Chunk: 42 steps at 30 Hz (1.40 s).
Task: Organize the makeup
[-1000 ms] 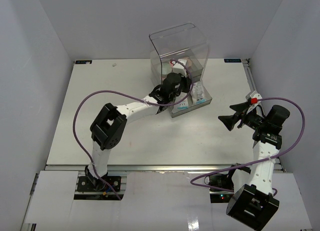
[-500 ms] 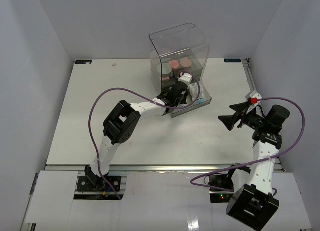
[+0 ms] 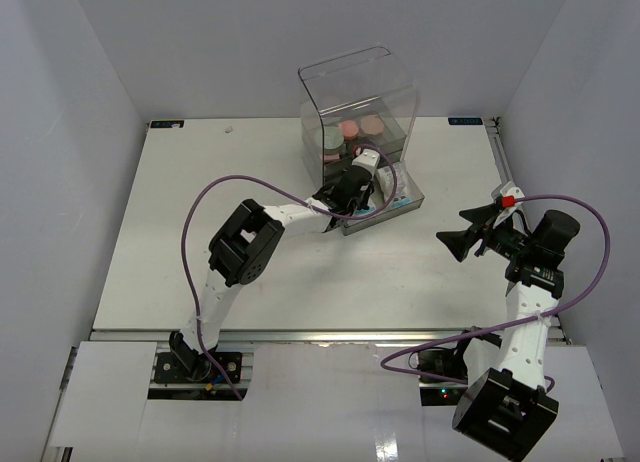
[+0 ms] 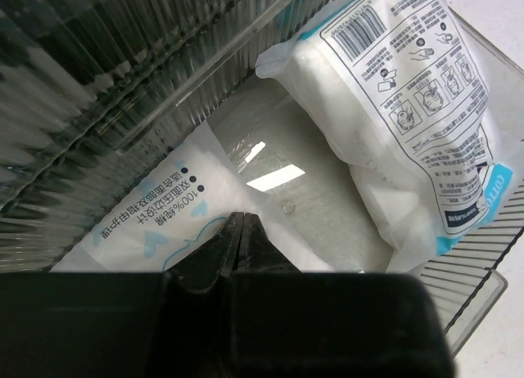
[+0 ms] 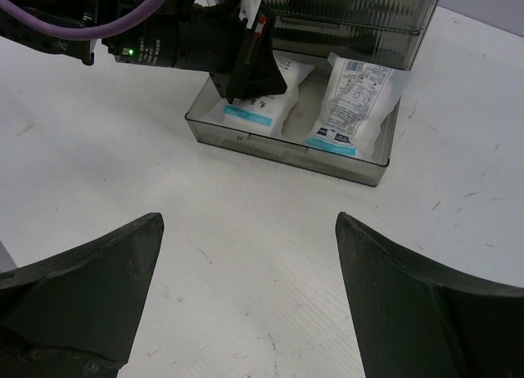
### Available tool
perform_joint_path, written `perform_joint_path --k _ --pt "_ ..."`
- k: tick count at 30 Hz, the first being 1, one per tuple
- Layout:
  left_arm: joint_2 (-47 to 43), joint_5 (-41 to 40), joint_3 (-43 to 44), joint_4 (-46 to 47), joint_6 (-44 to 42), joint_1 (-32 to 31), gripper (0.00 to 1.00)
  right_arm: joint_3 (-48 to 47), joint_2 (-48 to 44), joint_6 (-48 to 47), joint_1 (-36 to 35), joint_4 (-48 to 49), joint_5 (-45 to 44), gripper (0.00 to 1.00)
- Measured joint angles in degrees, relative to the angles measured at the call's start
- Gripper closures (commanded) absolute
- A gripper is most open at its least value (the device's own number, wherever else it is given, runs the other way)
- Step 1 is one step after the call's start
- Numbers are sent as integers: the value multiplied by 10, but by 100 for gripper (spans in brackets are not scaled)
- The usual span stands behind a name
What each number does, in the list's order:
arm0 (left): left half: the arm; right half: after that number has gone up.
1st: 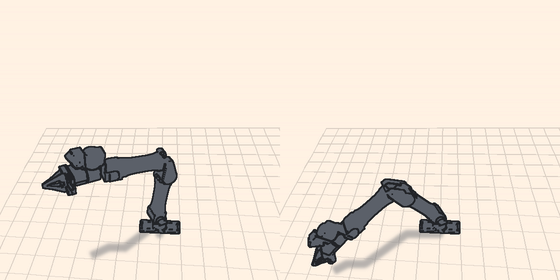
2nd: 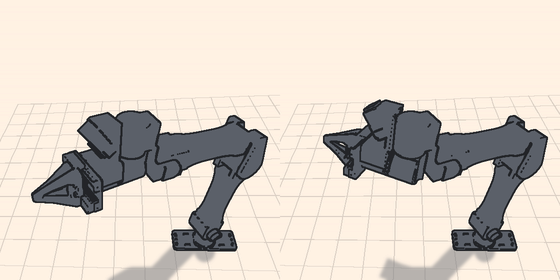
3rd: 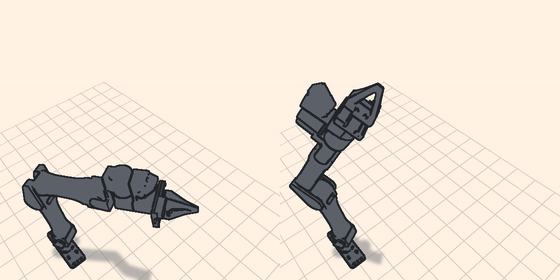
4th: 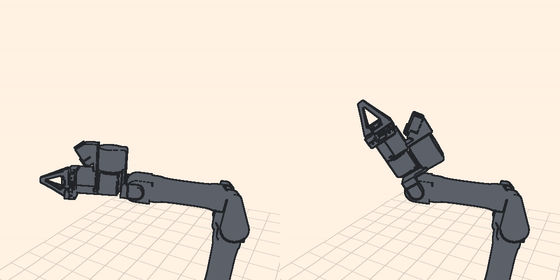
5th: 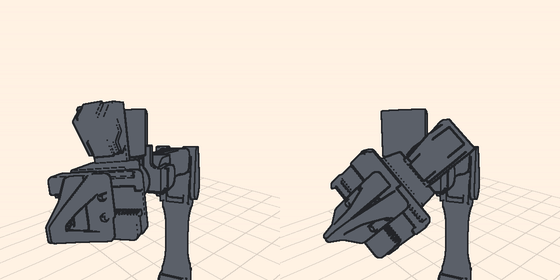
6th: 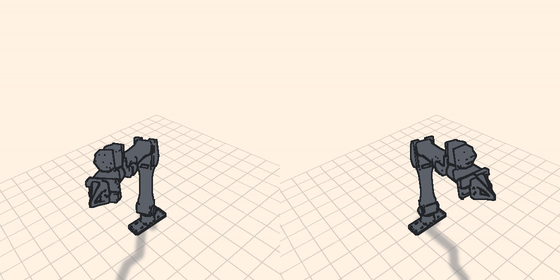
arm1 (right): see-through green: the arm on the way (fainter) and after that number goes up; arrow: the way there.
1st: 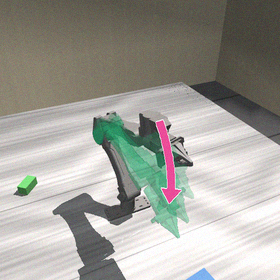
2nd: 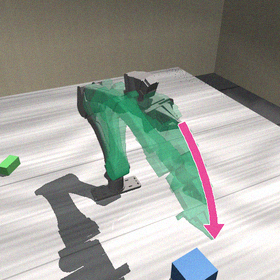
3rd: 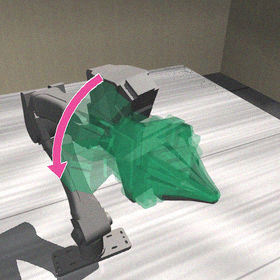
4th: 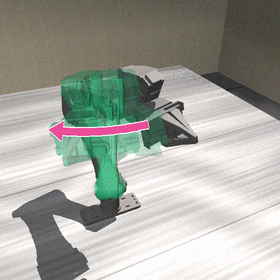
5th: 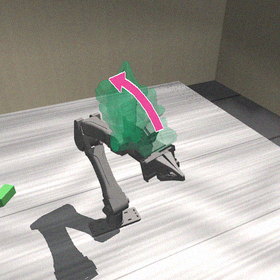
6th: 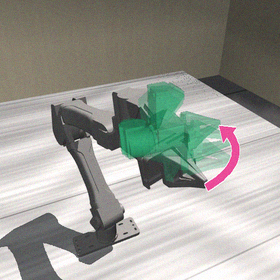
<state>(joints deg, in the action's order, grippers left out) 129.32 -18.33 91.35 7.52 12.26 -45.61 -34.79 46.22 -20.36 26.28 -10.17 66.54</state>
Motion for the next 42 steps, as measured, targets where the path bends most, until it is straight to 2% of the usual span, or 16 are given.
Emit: perform_joint_path --k 5,10,18,35,42 --pt "-13 50 -5 6 16 4 75 0 0 0 0 0 1 8" --pt "-23 106 0 15 36 3 74 0 0 0 0 0 1 8" --pt "-1 143 92 22 62 0 71 0 0 0 0 0 2 8" --pt "126 115 187 42 78 -1 66 0 0 0 0 0 7 8" --pt "131 99 190 41 72 -3 66 0 0 1 0 0 7 8"
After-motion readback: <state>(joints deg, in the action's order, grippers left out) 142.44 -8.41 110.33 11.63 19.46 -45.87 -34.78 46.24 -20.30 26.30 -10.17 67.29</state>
